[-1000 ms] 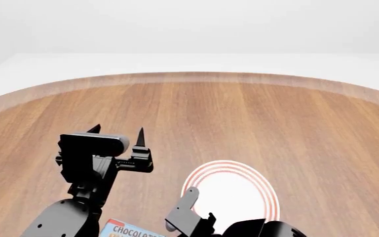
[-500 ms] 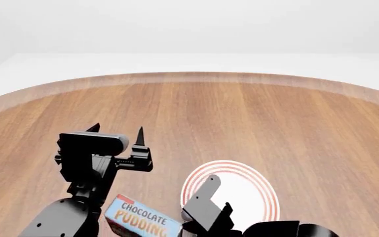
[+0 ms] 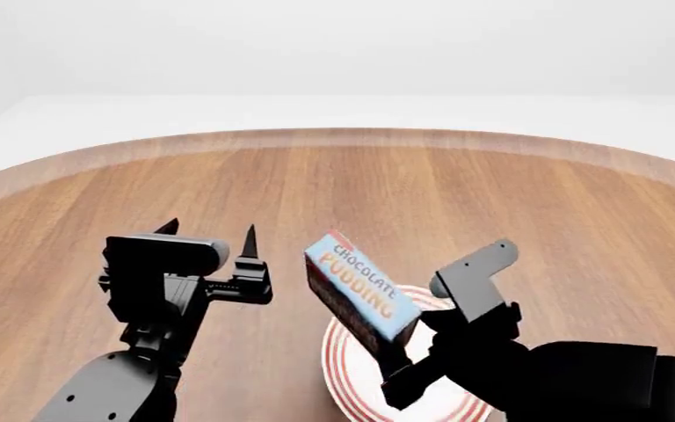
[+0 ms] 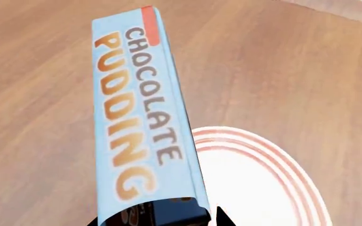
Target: Put the chocolate pudding to the right of the plate.
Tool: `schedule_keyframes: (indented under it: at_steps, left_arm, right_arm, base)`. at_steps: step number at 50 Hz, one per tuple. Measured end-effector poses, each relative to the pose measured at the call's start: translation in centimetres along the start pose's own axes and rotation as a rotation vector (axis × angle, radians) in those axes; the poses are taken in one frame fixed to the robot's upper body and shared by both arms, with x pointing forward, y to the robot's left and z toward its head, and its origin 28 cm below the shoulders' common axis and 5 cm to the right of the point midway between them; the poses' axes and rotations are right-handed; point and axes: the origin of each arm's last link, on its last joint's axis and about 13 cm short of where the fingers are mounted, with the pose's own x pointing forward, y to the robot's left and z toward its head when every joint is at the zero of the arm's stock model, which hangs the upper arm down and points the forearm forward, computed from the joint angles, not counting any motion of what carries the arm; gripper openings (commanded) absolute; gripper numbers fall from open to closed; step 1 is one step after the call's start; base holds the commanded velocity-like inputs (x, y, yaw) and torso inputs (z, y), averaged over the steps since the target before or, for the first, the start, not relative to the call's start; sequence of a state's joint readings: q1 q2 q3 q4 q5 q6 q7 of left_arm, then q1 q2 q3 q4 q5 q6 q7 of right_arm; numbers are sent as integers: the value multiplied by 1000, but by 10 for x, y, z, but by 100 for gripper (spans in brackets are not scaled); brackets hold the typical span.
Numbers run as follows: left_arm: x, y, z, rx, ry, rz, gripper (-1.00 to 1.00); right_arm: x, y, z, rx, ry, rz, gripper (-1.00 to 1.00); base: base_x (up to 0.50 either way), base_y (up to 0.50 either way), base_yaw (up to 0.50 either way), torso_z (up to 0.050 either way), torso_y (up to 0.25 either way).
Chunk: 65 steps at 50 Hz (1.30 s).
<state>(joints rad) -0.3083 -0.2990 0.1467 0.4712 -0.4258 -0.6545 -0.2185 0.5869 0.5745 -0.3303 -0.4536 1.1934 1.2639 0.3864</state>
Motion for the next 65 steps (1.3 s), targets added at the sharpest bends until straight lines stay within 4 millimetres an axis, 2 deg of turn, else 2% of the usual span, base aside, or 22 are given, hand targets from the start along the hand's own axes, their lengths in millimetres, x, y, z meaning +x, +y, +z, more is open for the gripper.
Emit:
schedule_keyframes:
  at_steps: [14,38,52,65]
  left_arm:
    - [1,1,0,-2,0,-1,100]
    - [2,1,-2,-4,0,-2,100]
    - [2,1,-1,-3,-1,-2,100]
    - [2,1,-2,-2,-1,-4,100]
  right_arm:
    - [-15,-47,1,163,-20,-243,-100]
    - [-44,-108,-16,365,-3,-520,-100]
    - [-53,-131,-36,454,23,-604,-100]
    - [-52,-139,-57,499,58,-621,-100]
  base:
    - [0,0,0,0,0]
    - [0,0,0,0,0]
    - [0,0,0,0,0]
    - [0,0,0,0,0]
